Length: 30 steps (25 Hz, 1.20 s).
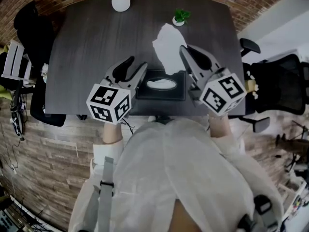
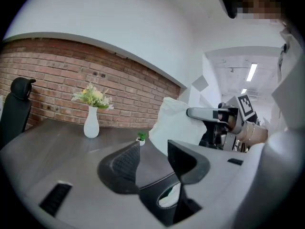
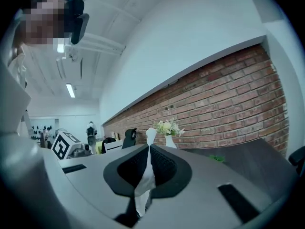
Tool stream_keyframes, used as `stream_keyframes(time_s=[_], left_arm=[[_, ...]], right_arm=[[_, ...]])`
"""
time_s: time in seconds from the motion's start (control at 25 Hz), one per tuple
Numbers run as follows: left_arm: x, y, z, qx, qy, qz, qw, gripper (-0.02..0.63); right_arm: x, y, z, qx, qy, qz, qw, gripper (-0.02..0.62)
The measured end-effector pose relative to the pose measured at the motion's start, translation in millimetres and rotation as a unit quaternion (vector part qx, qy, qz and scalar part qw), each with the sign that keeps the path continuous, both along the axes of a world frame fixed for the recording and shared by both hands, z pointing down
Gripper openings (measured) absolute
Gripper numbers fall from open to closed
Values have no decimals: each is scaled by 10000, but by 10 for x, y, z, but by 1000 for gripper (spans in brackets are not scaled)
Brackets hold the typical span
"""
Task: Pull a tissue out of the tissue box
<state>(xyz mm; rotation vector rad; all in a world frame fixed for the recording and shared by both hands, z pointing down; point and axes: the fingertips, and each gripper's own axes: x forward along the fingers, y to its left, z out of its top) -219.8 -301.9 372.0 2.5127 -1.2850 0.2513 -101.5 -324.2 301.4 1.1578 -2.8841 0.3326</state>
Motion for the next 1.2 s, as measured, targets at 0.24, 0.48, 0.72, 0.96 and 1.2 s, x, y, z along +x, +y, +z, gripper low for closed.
stream_keyframes(time_s=[0.24, 0.48, 0.72, 0.96, 1.2], left_arm=[[121, -58, -407, 554, 435, -176, 9974, 177], [181, -46, -615, 881, 782, -315, 9925, 67], [299, -15, -617, 885, 805, -266, 9925, 20], [379, 48, -471, 699, 634, -220, 9953, 5], [433, 113, -343, 536, 518, -195, 9970, 5]], right_arm=[[27, 110, -171, 8, -635, -18, 9980, 8], [147, 151, -299, -146, -1264, 23, 9919, 8], [229, 173, -334, -61, -1447, 33, 9895, 8], [266, 230, -216, -224, -1345, -110, 9906, 8], [321, 279, -80, -393, -1259, -206, 9910, 8]])
